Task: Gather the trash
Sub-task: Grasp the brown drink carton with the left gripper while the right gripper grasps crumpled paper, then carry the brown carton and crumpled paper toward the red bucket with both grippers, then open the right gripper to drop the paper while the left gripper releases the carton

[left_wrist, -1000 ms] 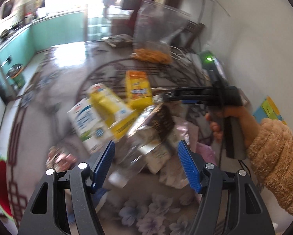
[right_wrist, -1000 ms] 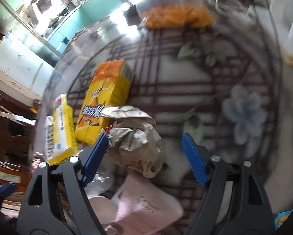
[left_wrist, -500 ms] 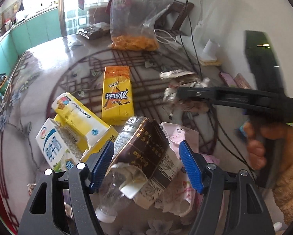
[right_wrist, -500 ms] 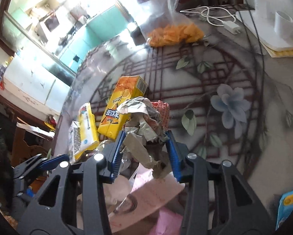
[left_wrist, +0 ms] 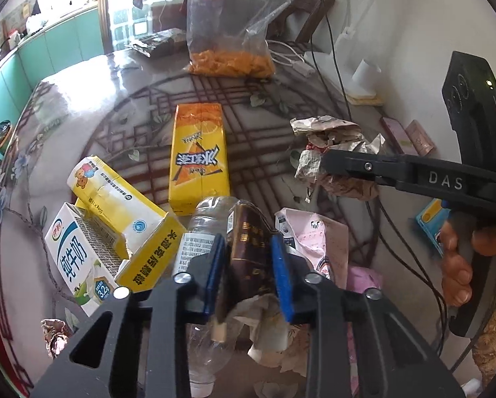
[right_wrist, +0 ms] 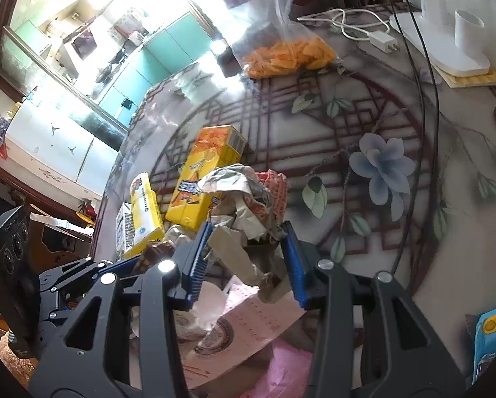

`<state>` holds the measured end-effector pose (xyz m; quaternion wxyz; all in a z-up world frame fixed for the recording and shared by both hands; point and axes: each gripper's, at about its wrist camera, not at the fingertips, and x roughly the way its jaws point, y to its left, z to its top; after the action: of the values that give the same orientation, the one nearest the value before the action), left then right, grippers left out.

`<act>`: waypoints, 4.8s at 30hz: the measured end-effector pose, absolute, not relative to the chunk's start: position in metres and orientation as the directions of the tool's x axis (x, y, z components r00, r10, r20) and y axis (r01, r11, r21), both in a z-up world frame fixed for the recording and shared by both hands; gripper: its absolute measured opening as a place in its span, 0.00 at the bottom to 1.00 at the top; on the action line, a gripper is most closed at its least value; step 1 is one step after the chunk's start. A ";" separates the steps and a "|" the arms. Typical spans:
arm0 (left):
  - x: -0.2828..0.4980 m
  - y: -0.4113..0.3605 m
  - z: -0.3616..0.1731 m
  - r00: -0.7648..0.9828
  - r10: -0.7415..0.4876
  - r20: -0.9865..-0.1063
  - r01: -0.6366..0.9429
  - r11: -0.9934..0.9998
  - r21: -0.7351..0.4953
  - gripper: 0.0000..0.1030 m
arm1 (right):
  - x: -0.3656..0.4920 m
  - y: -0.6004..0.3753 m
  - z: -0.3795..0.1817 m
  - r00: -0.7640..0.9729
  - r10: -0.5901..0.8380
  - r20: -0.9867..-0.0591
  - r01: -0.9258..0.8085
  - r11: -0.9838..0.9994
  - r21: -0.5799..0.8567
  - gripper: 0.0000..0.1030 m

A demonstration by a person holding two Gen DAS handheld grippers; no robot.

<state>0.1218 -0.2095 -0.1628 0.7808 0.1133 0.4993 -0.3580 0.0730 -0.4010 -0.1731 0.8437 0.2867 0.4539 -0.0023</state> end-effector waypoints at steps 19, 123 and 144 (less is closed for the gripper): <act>0.096 -0.124 -0.103 0.426 -0.478 -0.768 0.520 0.824 -0.225 0.23 | 0.055 -0.337 -0.117 0.648 0.247 -0.721 0.135 0.894 0.427 0.40; 0.163 0.352 -0.189 0.486 -0.062 -0.872 -0.174 0.971 -0.166 0.23 | 0.163 0.149 -0.109 0.405 0.447 -0.798 -0.439 0.860 0.259 0.72; 0.179 0.326 -0.202 0.471 -0.012 -0.882 -0.111 0.991 -0.073 0.31 | 0.126 0.091 -0.105 0.479 0.371 -0.796 -0.289 0.923 0.256 0.73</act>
<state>0.1788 0.3256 -0.2017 0.8554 -0.0601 0.5137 0.0288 0.1263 0.0912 -0.1047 0.8589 0.0432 0.4729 0.1919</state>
